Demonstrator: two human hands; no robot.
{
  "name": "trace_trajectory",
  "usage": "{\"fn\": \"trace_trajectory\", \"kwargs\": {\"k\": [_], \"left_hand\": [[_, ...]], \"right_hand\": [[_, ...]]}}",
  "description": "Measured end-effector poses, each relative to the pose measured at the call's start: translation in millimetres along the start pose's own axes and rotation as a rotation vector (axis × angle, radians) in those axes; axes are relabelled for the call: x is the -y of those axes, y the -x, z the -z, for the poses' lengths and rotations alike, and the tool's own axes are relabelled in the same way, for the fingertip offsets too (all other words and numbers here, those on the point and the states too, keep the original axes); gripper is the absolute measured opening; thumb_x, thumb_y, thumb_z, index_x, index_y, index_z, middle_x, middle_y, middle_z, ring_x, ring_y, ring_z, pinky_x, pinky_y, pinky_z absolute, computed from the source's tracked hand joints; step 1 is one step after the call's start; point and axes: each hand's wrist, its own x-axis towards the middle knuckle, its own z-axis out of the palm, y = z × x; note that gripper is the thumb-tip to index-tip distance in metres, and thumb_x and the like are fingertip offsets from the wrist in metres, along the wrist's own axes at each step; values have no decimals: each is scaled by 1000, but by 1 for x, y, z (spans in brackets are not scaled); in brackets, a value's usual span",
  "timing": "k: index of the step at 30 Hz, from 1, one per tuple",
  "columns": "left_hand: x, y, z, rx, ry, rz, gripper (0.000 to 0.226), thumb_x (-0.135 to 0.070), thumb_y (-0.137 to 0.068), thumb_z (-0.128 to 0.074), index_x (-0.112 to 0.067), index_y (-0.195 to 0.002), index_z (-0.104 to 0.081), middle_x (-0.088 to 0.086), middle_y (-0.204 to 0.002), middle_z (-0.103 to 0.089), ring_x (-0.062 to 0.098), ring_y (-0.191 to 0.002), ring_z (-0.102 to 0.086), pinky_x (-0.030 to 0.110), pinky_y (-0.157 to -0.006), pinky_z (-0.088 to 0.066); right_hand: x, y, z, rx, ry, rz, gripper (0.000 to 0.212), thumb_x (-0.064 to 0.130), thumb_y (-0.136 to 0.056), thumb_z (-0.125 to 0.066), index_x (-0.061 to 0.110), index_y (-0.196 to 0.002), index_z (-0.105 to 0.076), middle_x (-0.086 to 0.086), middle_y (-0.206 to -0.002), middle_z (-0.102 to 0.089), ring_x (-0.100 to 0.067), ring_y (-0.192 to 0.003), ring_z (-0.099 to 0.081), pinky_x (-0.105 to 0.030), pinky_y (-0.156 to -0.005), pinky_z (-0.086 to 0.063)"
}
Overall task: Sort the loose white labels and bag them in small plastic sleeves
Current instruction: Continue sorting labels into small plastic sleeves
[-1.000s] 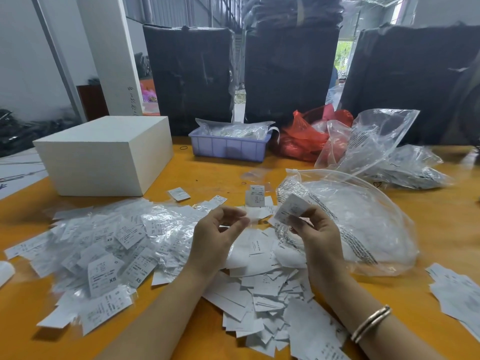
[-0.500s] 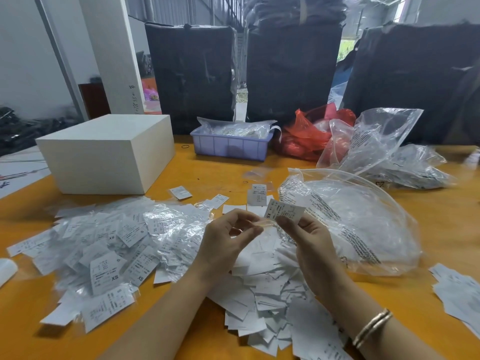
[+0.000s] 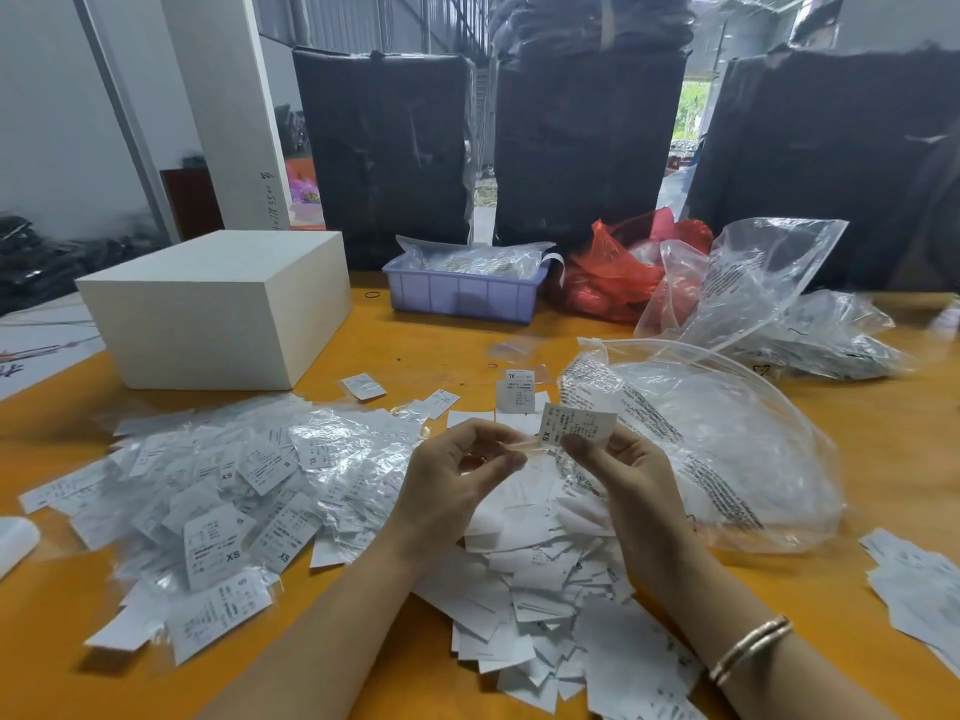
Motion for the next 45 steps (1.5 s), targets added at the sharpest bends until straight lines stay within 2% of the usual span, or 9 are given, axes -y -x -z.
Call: {"fn": "trace_trajectory", "kwargs": {"k": [7, 15, 20, 25, 28, 31, 36, 42, 45], "left_hand": [[0, 0, 0, 3, 1, -14, 18, -26, -71, -71, -27, -89, -68, -10, -81, -71, 10, -80, -67, 22, -76, -54], [1, 0, 1, 5, 12, -12, 20, -26, -71, -72, -27, -90, -68, -8, -81, -72, 15, -80, -67, 24, -75, -55], [1, 1, 2, 13, 5, -17, 19, -27, -72, -71, -27, -91, -68, -9, -81, -71, 14, -80, -67, 25, -77, -55], [0, 0, 2, 32, -86, -40, 16, -33, -74, -68, -33, -90, -67, -15, -88, -71, 6, -83, -66, 24, -73, -54], [2, -1, 2, 17, -119, -32, 15, -38, -76, -66, -31, -90, -68, -19, -92, -70, 2, -87, -65, 18, -71, -51], [4, -1, 2, -12, -83, -14, 18, -37, -77, -65, -25, -89, -71, -17, -90, -71, 2, -88, -65, 16, -72, -51], [2, -1, 0, -18, 87, 73, 14, -30, -74, -68, -22, -85, -71, -7, -83, -74, 4, -76, -67, 14, -66, -49], [1, 0, 0, 57, 78, 95, 13, -23, -74, -72, -21, -87, -70, -5, -84, -74, 10, -80, -70, 17, -70, -52], [4, 2, -2, 80, 6, 74, 13, -13, -78, -73, -20, -89, -70, -2, -85, -74, 12, -83, -70, 20, -73, -54]], "right_hand": [[0, 2, 0, 68, 30, 23, 21, 31, -76, -73, 25, -95, -74, 2, -98, -74, -10, -94, -67, -13, -73, -50], [-1, -1, 4, -8, 23, 51, 26, 27, -79, -72, 17, -103, -70, -1, -99, -73, -13, -95, -67, -13, -74, -49], [-3, -1, 5, 57, 64, 50, 20, 28, -73, -69, 27, -92, -75, 2, -96, -74, -10, -93, -68, -12, -73, -50], [-4, -1, 5, 105, 243, 47, 17, 29, -77, -63, 28, -92, -71, 7, -96, -73, -10, -94, -66, -28, -82, -49], [-6, -2, 4, 129, 291, 56, 14, 16, -86, -59, 21, -96, -68, 1, -96, -72, -16, -95, -65, -34, -86, -52], [-8, -1, 4, 135, 246, -14, 26, 0, -92, -53, 19, -99, -68, -1, -101, -71, -21, -100, -65, -32, -79, -56], [-9, -3, 5, 123, 368, 46, 20, 4, -90, -55, 14, -102, -68, -5, -97, -71, -25, -95, -64, -48, -84, -53], [-10, -1, 2, 124, 583, 160, 18, 2, -88, -59, 15, -93, -70, 0, -83, -71, -18, -80, -64, -36, -73, -52], [-12, -1, -5, 169, 728, 236, 12, 9, -90, -59, 15, -96, -68, -1, -79, -70, -17, -73, -63, -40, -71, -49]]}}
